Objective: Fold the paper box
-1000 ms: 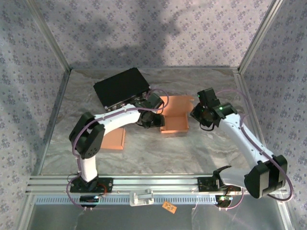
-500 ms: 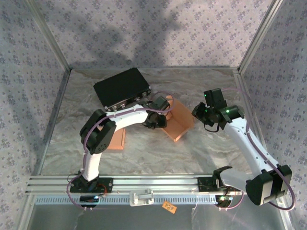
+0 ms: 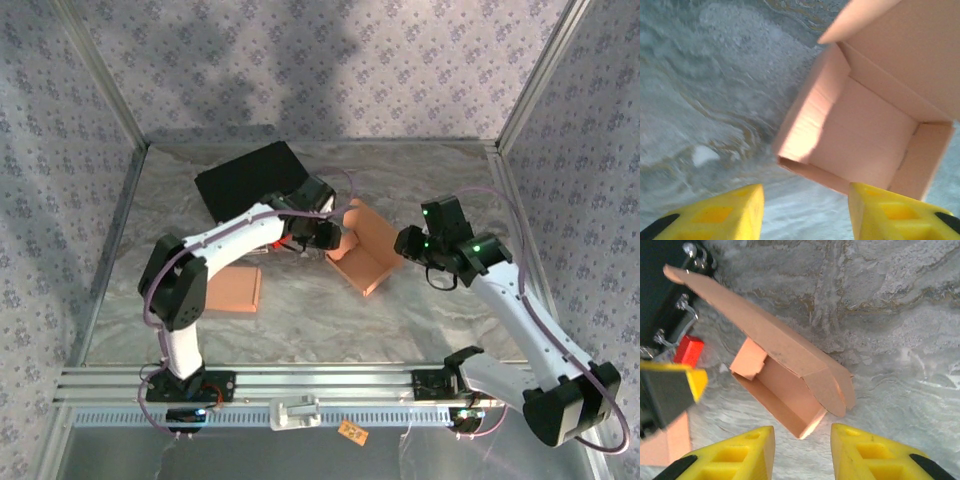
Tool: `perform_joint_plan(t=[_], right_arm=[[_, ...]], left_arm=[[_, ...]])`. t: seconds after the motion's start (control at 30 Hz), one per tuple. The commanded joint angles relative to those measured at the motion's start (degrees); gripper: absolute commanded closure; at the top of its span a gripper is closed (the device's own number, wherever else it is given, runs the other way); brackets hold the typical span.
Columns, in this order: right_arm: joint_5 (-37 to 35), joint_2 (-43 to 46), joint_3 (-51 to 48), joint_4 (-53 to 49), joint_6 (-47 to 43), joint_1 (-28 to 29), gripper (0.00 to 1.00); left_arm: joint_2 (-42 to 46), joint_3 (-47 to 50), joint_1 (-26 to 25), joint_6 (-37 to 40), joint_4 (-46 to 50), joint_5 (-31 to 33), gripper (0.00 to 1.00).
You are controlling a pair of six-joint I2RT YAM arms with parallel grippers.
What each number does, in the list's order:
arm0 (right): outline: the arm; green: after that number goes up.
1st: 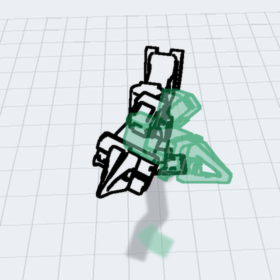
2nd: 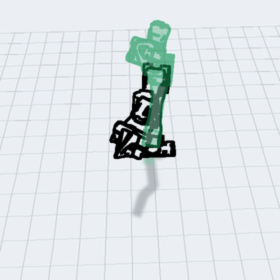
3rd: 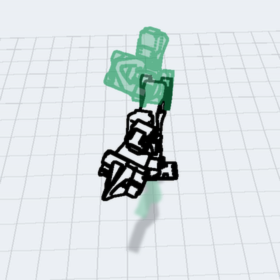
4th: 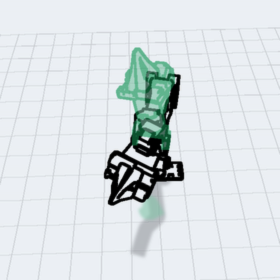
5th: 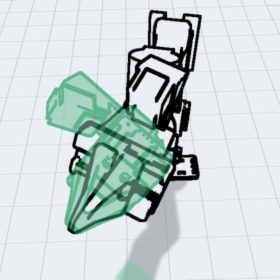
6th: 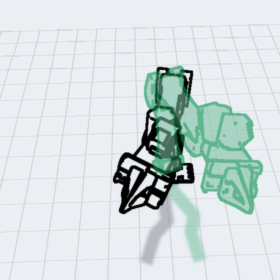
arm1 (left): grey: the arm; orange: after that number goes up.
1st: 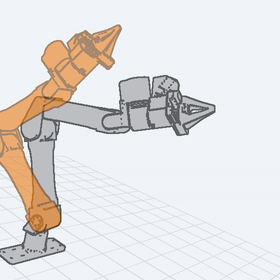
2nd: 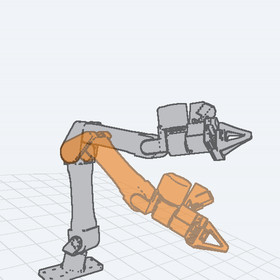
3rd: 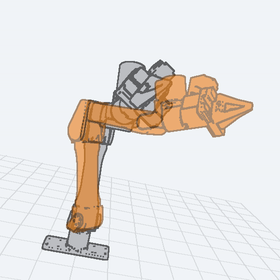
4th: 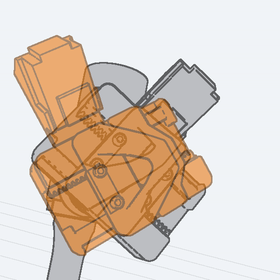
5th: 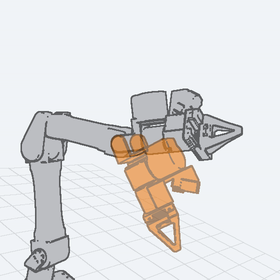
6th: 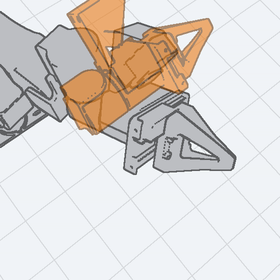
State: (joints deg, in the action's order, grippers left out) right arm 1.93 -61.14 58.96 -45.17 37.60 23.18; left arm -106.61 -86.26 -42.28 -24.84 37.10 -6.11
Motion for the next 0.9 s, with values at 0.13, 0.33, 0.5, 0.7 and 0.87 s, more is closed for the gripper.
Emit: perform_joint_plan(t=[0.13, 0.33, 0.5, 0.7, 0.87], right_arm=[[1.29, -10.69, 8.37, -2.56, -25.53, -1.38, 0.62], [3.20, -19.13, 15.46, -4.56, -33.65, -0.99, 0.65], [2.03, -24.45, 19.27, -5.44, -39.06, 0.58, 0.75], [0.11, -26.75, 20.67, -6.18, -43.17, 2.09, 0.87], [-0.08, -26.78, 20.24, -5.63, -43.47, 2.11, 0.89]], left_arm=[[-6.45, -5.14, 4.60, 22.26, 3.36, -12.19, 0.53], [-9.24, -7.12, 4.50, 24.62, 4.16, -16.31, 0.51], [-10.77, -7.87, 3.95, 25.60, 3.64, -16.80, 0.51], [-12.44, -7.66, 3.87, 25.89, 2.37, -17.08, 0.54], [-14.04, -8.89, 4.51, 24.68, 0.46, -14.36, 0.60]])
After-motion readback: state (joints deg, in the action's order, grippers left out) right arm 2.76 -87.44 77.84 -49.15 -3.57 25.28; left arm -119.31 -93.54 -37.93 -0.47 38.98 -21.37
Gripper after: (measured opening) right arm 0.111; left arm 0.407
